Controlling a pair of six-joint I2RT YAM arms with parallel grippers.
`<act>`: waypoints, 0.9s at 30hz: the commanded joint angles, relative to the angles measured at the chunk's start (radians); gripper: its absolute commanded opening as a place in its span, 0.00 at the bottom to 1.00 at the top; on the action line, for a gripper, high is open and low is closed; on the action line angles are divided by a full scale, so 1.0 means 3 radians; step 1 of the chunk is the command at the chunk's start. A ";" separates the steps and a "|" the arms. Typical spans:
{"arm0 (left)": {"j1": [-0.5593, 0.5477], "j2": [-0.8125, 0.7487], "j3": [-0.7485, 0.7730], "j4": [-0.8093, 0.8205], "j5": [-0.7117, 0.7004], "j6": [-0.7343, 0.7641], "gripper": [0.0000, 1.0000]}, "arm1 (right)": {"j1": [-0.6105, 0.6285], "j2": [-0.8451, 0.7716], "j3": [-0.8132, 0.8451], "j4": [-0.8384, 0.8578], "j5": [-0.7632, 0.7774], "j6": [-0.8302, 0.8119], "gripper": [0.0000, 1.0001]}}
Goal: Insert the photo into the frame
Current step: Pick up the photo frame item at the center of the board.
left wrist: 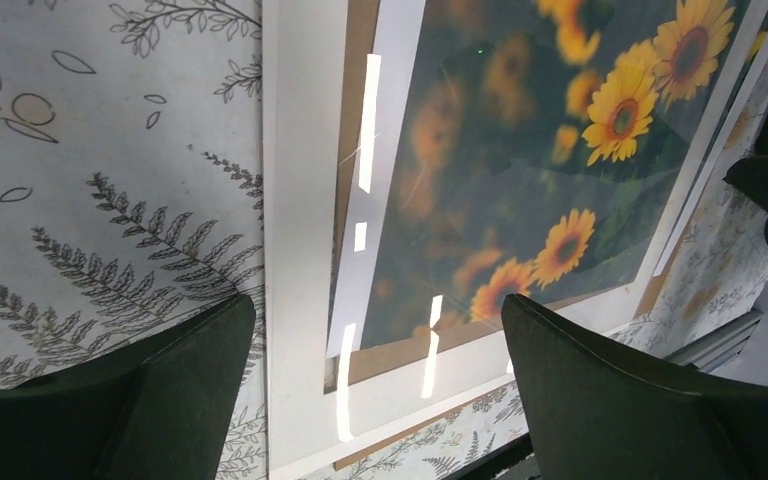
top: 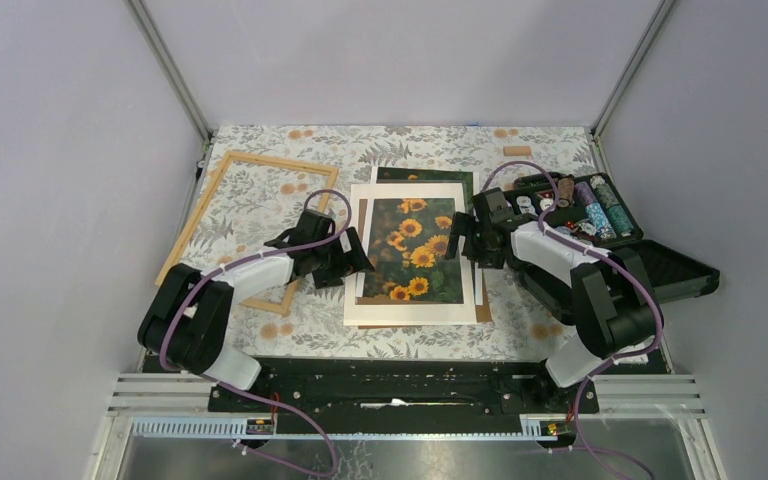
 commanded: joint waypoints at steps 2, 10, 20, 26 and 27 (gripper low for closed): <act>-0.0018 0.0099 -0.0026 0.0308 0.0128 -0.0120 0.99 | -0.0008 -0.0005 -0.0001 0.0067 0.0154 -0.0004 0.94; -0.0071 0.0359 0.0066 0.0452 0.0351 -0.0221 0.99 | -0.0060 -0.0005 -0.0098 0.0120 0.0307 0.0040 0.95; -0.0115 -0.0030 0.0144 0.0076 -0.0124 -0.0040 0.99 | -0.0147 0.0015 -0.0095 0.0142 0.0351 0.0006 0.95; -0.0113 0.0062 0.0241 0.0041 -0.0070 -0.0033 0.99 | -0.0186 0.0104 -0.0046 0.0152 0.0349 -0.0039 0.95; -0.0112 0.0104 0.0240 0.0078 -0.0022 -0.0058 0.99 | -0.0190 0.0119 -0.0041 0.0152 0.0339 -0.0036 0.95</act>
